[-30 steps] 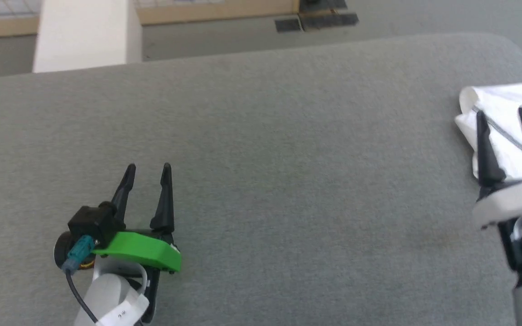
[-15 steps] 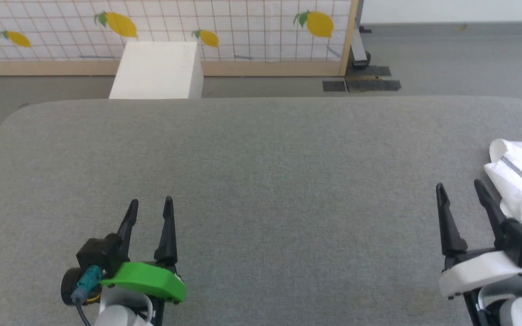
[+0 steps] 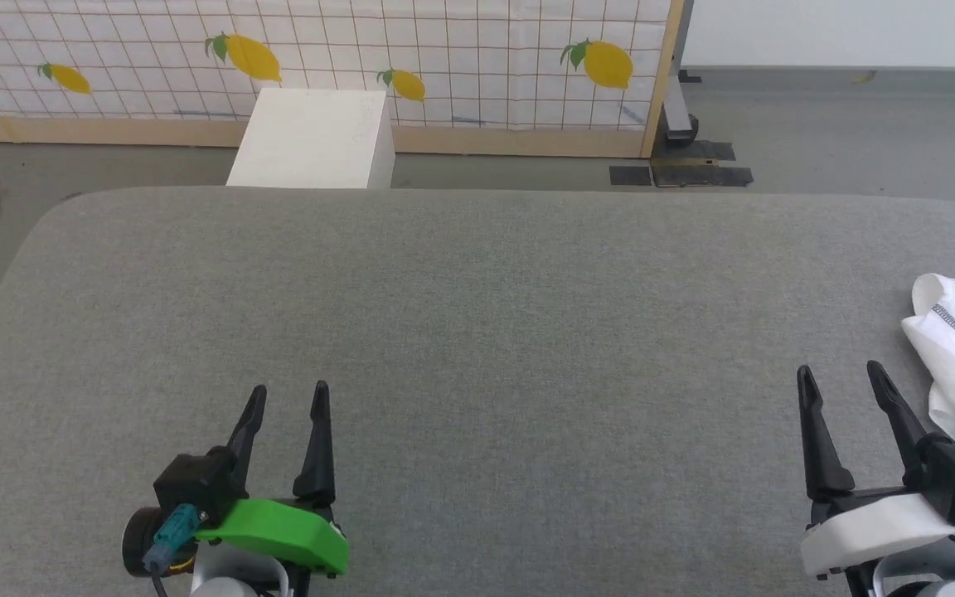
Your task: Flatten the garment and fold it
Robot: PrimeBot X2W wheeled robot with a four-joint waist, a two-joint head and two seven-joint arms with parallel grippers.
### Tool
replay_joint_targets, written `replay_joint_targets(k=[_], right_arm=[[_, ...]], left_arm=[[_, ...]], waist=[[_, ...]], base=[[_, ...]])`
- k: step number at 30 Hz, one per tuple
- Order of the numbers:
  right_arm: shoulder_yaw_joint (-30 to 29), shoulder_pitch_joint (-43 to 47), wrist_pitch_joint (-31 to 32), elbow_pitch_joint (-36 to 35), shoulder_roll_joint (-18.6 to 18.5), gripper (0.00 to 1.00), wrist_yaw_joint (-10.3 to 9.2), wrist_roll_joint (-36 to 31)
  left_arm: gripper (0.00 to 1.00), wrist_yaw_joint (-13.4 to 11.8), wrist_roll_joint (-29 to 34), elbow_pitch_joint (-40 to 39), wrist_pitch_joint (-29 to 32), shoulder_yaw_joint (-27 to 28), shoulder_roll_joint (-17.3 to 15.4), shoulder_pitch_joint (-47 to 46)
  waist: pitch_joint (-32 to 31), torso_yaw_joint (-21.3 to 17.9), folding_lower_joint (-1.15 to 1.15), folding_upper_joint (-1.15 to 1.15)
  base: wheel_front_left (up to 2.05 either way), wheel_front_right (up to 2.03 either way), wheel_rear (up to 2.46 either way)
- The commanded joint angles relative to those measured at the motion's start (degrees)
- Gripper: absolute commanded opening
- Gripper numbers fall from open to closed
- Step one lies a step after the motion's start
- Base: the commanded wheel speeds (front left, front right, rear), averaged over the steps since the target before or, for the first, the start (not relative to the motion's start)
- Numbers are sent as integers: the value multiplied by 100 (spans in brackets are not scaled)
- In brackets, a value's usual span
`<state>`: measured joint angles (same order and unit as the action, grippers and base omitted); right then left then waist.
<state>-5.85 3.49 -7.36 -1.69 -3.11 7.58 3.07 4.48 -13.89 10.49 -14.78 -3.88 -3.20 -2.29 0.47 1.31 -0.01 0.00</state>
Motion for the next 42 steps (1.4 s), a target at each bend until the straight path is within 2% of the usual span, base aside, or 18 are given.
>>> replay_joint_targets(k=[1,6,7,42], right_arm=[[5,21,16,-33,19,100,-9,9],[-7,46,6,1,22,100,-9,84],[-5,4,12,7,4,0,0,61],[113,-66,155,39,6,0,-1,-14]], left_arm=[[100,22,19,-9,-21,8,28,30],[100,37,24,61,-21,-27,30,3],[0,5,23,51,2,-29,4,-4],[0,-87,293,-170,299,44,9,42]], waist=[[19,10,1,0],[14,39,1,0],[15,38,1,0],[3,4,1,0]], base=[[0,0,0],[0,0,0],[0,0,0],[0,0,0]])
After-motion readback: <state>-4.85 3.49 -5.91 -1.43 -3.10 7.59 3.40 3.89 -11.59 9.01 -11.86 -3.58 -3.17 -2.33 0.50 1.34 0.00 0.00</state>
